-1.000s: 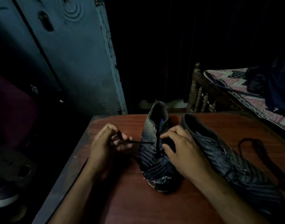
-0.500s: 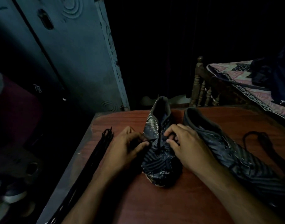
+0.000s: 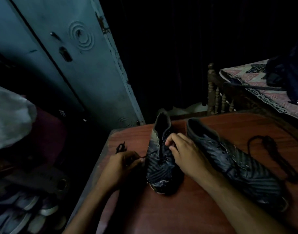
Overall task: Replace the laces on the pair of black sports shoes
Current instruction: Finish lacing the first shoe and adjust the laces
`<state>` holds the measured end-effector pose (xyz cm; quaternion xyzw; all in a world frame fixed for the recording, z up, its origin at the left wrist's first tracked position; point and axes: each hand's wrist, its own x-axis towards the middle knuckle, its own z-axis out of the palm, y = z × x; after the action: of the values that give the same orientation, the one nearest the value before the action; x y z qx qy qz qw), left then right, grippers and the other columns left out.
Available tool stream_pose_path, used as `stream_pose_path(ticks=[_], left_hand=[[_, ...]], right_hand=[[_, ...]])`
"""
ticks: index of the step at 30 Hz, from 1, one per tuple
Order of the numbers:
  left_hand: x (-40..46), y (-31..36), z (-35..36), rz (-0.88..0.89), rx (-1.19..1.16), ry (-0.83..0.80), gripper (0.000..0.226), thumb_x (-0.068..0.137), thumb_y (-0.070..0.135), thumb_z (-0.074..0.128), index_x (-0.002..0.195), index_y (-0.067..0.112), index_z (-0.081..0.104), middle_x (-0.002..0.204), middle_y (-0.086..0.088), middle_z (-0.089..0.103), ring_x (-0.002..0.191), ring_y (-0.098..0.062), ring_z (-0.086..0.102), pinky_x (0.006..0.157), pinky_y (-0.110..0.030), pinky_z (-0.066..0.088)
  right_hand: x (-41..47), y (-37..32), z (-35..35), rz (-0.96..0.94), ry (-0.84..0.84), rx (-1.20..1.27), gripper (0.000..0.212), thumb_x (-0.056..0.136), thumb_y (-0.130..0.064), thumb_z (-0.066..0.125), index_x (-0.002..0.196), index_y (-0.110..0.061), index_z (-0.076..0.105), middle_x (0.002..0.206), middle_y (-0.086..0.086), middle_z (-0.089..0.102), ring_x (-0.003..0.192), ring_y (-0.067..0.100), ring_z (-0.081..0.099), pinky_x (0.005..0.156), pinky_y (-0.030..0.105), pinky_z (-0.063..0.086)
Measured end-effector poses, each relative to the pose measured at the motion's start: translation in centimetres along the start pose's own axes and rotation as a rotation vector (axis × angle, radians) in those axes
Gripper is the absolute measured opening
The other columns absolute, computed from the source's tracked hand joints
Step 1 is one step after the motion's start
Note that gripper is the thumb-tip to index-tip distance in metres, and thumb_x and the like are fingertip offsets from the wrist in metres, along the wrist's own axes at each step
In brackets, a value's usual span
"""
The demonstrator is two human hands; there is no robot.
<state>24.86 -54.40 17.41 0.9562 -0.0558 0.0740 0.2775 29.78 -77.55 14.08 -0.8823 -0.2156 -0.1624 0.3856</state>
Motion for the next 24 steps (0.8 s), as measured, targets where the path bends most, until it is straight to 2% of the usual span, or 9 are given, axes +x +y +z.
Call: stream_pose_path(ticks=[2, 5, 8, 11, 14, 17, 19, 21, 24], left_hand=[[-1.1, 0.9, -1.0, -0.083, -0.149, 0.027, 0.027, 0.098, 0.026, 0.069, 0.073, 0.015, 0.071, 0.059, 0.010, 0.064, 0.053, 0.002, 0.055, 0.050, -0.016, 0.038], [-2.7, 1.8, -3.1, -0.172, -0.375, 0.070, 0.034, 0.098, 0.034, 0.067, 0.073, 0.012, 0.072, 0.057, 0.001, 0.054, 0.053, -0.007, 0.049, 0.054, -0.020, 0.037], [-4.4, 2.0, -5.1, -0.151, -0.494, 0.017, 0.051, 0.091, 0.056, 0.068, 0.077, 0.008, 0.070, 0.072, -0.012, 0.057, 0.070, -0.020, 0.051, 0.070, -0.037, 0.039], [-5.7, 2.9, -6.3, -0.102, -0.597, 0.023, 0.050, 0.090, 0.051, 0.068, 0.079, 0.003, 0.064, 0.084, -0.014, 0.057, 0.082, -0.024, 0.054, 0.080, -0.044, 0.044], [-6.4, 4.3, -7.4, -0.068, -0.704, 0.025, 0.053, 0.085, 0.048, 0.074, 0.092, -0.004, 0.068, 0.095, -0.011, 0.063, 0.092, -0.022, 0.063, 0.087, -0.036, 0.051], [-6.7, 5.9, -8.6, -0.033, -0.831, 0.049, 0.080, 0.073, 0.049, 0.088, 0.100, -0.021, 0.059, 0.107, -0.009, 0.067, 0.101, -0.018, 0.066, 0.086, -0.028, 0.056], [-6.6, 7.2, -9.1, 0.032, -0.859, 0.026, 0.072, 0.074, 0.046, 0.089, 0.096, -0.018, 0.066, 0.123, -0.012, 0.065, 0.117, -0.025, 0.062, 0.096, -0.034, 0.054], [-6.5, 8.4, -9.4, 0.095, -0.887, -0.002, 0.048, 0.079, 0.042, 0.086, 0.089, -0.003, 0.075, 0.131, -0.016, 0.064, 0.127, -0.032, 0.058, 0.106, -0.044, 0.050], [-5.8, 10.5, -9.6, 0.174, -0.953, -0.020, 0.035, 0.085, 0.041, 0.080, 0.077, 0.007, 0.074, 0.122, -0.016, 0.068, 0.122, -0.036, 0.059, 0.110, -0.052, 0.043]], right_hand=[[0.0, 0.1, 0.0, -0.005, 0.005, 0.000, 0.015, 0.096, -0.011, 0.061, 0.099, -0.024, 0.055, 0.097, -0.006, 0.052, 0.091, 0.017, 0.056, 0.079, 0.036, 0.048], [-0.1, 0.2, 0.3, -0.015, 0.010, -0.001, 0.016, 0.094, -0.008, 0.062, 0.099, -0.023, 0.057, 0.098, -0.005, 0.054, 0.092, 0.020, 0.058, 0.079, 0.038, 0.050], [-0.3, 0.1, 0.8, -0.015, 0.001, -0.025, 0.015, 0.094, -0.010, 0.061, 0.100, -0.024, 0.058, 0.099, -0.005, 0.053, 0.092, 0.021, 0.056, 0.079, 0.037, 0.048], [-0.4, -0.1, 0.9, -0.017, 0.004, -0.064, 0.016, 0.091, -0.011, 0.064, 0.099, -0.023, 0.059, 0.097, -0.004, 0.056, 0.093, 0.024, 0.054, 0.082, 0.040, 0.046], [-0.6, -0.2, 1.1, -0.002, -0.026, -0.084, 0.014, 0.091, -0.012, 0.064, 0.100, -0.023, 0.061, 0.099, -0.003, 0.058, 0.094, 0.025, 0.053, 0.087, 0.041, 0.046], [-0.8, -0.2, 1.0, -0.003, -0.047, -0.098, 0.013, 0.093, -0.015, 0.061, 0.101, -0.024, 0.061, 0.102, -0.002, 0.057, 0.096, 0.024, 0.052, 0.090, 0.040, 0.044], [-0.8, -0.4, 0.8, 0.000, -0.052, -0.096, 0.012, 0.093, -0.016, 0.060, 0.102, -0.025, 0.061, 0.103, -0.003, 0.057, 0.098, 0.024, 0.052, 0.090, 0.040, 0.043], [-0.7, -0.7, 0.7, -0.001, -0.041, -0.097, 0.008, 0.092, -0.022, 0.060, 0.099, -0.026, 0.061, 0.101, -0.004, 0.058, 0.098, 0.024, 0.051, 0.089, 0.040, 0.043], [-0.6, -0.8, 0.8, -0.004, -0.029, -0.096, 0.005, 0.091, -0.030, 0.060, 0.094, -0.027, 0.059, 0.098, -0.006, 0.057, 0.098, 0.024, 0.051, 0.089, 0.039, 0.041]])
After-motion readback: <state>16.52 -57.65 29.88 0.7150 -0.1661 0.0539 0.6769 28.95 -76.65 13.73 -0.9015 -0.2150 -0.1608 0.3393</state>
